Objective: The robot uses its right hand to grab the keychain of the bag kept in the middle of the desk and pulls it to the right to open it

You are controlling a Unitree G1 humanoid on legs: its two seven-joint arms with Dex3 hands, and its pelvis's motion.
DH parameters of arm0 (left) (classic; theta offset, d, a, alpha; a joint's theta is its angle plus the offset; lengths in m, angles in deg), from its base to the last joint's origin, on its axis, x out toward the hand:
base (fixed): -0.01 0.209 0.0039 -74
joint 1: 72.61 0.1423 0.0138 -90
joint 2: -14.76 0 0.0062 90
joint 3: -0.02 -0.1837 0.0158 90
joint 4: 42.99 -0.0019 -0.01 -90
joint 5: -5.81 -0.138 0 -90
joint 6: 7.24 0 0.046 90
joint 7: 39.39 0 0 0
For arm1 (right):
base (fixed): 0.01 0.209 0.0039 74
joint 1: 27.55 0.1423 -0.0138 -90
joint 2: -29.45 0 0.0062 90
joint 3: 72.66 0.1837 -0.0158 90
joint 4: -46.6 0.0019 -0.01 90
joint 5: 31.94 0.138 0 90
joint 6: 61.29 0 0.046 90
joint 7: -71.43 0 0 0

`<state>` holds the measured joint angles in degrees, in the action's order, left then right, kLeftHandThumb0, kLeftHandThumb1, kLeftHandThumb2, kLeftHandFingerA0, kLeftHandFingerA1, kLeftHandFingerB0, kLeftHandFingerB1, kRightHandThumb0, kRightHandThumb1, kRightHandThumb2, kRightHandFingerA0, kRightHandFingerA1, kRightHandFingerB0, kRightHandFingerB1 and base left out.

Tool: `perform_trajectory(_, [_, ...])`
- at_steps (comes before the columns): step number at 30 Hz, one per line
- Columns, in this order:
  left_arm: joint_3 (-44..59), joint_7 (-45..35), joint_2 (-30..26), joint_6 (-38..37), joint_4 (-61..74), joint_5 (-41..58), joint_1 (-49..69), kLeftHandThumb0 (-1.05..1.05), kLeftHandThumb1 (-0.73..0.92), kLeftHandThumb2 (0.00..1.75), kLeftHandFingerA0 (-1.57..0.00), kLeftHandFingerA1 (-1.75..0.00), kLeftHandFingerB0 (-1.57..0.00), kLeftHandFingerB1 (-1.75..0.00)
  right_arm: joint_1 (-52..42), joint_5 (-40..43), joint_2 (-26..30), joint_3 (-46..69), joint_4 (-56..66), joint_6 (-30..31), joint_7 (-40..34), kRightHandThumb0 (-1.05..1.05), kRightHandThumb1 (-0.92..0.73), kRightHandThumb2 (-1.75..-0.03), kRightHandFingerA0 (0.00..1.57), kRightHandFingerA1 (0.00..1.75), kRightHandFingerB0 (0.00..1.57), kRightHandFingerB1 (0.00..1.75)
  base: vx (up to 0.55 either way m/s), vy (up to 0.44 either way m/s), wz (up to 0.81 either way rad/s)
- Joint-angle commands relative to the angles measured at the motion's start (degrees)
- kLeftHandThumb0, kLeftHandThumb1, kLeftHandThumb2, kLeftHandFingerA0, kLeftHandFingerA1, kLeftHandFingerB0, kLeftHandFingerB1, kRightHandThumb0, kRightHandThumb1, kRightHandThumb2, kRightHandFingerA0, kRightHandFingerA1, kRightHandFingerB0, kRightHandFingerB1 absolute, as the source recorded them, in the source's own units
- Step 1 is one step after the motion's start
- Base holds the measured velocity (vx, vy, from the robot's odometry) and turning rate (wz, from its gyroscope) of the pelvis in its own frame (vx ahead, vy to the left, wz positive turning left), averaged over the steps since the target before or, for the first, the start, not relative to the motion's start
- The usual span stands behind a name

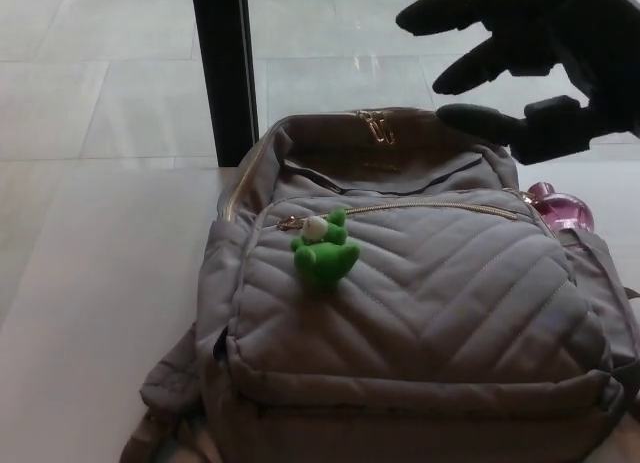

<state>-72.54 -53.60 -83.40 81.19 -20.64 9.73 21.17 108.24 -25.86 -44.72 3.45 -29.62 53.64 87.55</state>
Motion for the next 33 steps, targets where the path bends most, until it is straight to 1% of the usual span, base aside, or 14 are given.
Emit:
perform_trajectory(1, [-1.75, 0.74, -0.69, 0.86, 2.03, -0.93, 0.71, -0.85, 0.15, 1.23, -0.87, -1.13, -0.45, -0.97, 1.84, -5.37, 0.47, -1.43, -2.36, 1.56, 2.79, -0.59, -0.59, -0.58, 0.68, 0.68, 0.56, 0.50, 0.00, 0.000, 0.00])
perform_trajectory(2, [-1.38, -0.28, -0.78, 0.18, 1.60, -0.33, 0.82, -0.88, 0.06, 1.22, -0.83, -1.17, -0.43, -1.08, 1.82, -5.56, 0.38, -1.46, -2.13, 1.94, 2.83, -0.57, -0.59, -0.58, 0.68, 0.67, 0.56, 0.50, 0.00, 0.000, 0.00])
perform_trajectory(3, [-0.96, -0.79, -0.71, 0.02, 1.14, 0.43, 0.80, -0.81, 0.12, 1.18, -0.91, -1.15, -0.32, -0.91, 1.93, -6.70, 0.48, -2.27, -0.55, 4.28, 2.77, -0.57, -0.59, -0.58, 0.69, 0.63, 0.56, 0.47, 0.00, 0.000, 0.00])
perform_trajectory(5, [-1.25, -0.83, -0.85, -0.37, -0.05, 0.13, 0.23, -0.92, 0.14, 1.22, -0.93, -1.18, -0.59, -1.03, 1.67, -8.84, 1.02, -3.46, 0.32, 2.52, 3.42, -0.59, -0.60, -0.58, 0.70, 0.64, 0.57, 0.47, 0.00, 0.000, 0.00])
perform_trajectory(9, [-1.05, -0.41, -0.84, -0.22, -0.72, 0.44, -0.30, -0.84, 0.03, 1.21, -0.79, -1.17, -0.57, -1.11, 1.57, -10.00, 0.61, -3.87, 1.57, 3.41, 4.18, -0.59, -0.60, -0.58, 0.69, 0.63, 0.56, 0.46, 0.00, 0.000, 0.00])
perform_trajectory(10, [-1.71, 0.15, -1.05, -0.01, -0.65, -0.28, -0.47, -0.91, 0.10, 1.19, -0.96, -1.18, -0.56, -1.01, 1.49, -11.42, -0.10, -5.33, 1.99, 3.75, 3.97, -0.60, -0.47, -0.86, 0.66, 0.70, 0.49, 0.58, 0.00, 0.000, 0.00])
perform_trajectory(11, [-1.42, -0.06, -1.07, 0.71, -0.71, 0.16, -0.71, -0.98, 0.09, 1.23, -0.93, -1.21, -0.52, -1.03, 1.58, -12.16, -0.68, -5.94, 1.69, 3.94, 3.85, -0.58, -0.60, -0.58, 0.71, 0.64, 0.55, 0.46, 0.00, 0.000, 0.00])
perform_trajectory(12, [-1.48, -0.31, -1.10, 0.34, -0.47, 0.17, -0.45, -0.91, 0.04, 1.19, -0.80, -1.18, -0.50, -1.15, 1.51, -12.86, -1.12, -6.49, 1.20, 3.54, 3.75, -0.58, -0.61, -0.59, 0.73, 0.64, 0.55, 0.46, 0.00, 0.000, 0.00])
perform_trajectory(13, [-1.57, -0.06, -1.06, 0.37, -0.28, 0.06, -0.41, -0.89, 0.10, 1.21, -0.89, -1.17, -0.47, -1.00, 1.65, -13.62, -1.28, -7.18, 0.87, 3.14, 3.95, -0.58, -0.62, -0.59, 0.72, 0.64, 0.55, 0.46, 0.00, 0.000, 0.00])
perform_trajectory(19, [-2.73, -0.23, -1.16, -0.87, -0.10, -0.84, -0.05, -0.92, 0.15, 1.21, -0.92, -1.15, -0.54, -0.99, 1.18, -17.20, -3.86, -9.49, -1.14, -0.11, 3.28, -0.60, -0.62, -0.59, 0.71, 0.61, 0.55, 0.45, 0.00, 0.000, 0.00])
perform_trajectory(26, [-1.41, -0.28, -0.67, 0.68, -1.19, 1.09, -1.43, -0.82, 0.02, 1.25, -0.76, -1.20, -0.38, -1.08, -1.91, -20.86, -3.45, -10.54, -1.11, -0.25, 3.84, -0.64, -0.61, -0.59, 0.72, 0.62, 0.55, 0.44, 0.00, 0.000, 0.00])
perform_trajectory(28, [-1.04, -0.18, -0.59, 0.90, -1.60, 1.34, -1.81, -0.90, 0.03, 1.18, -0.98, -1.25, -0.25, -0.89, -2.67, -21.28, -3.13, -10.35, -1.47, -0.67, 4.35, -0.65, -0.64, -0.60, 0.71, 0.62, 0.54, 0.44, 0.00, 0.000, 0.00])
perform_trajectory(30, [-2.33, -0.37, -0.89, -1.13, -1.34, -0.23, -1.26, -0.92, 0.08, 1.16, -0.86, -1.14, -0.62, -1.03, -3.81, -21.58, -3.12, -9.96, -2.27, -1.27, 4.49, -0.68, -0.68, -0.60, 0.74, 0.66, 0.59, 0.46, 0.00, 0.000, 0.00])
perform_trajectory(33, [-2.51, -1.02, -1.14, -1.62, -1.38, -0.17, -1.19, -0.96, 0.06, 1.16, -0.96, -1.22, -0.63, -1.03, -4.99, -22.05, -3.25, -9.48, -2.35, -1.90, 4.87, -0.69, -0.54, -0.95, 0.69, 0.72, 0.52, 0.58, 0.00, 0.000, 0.00])
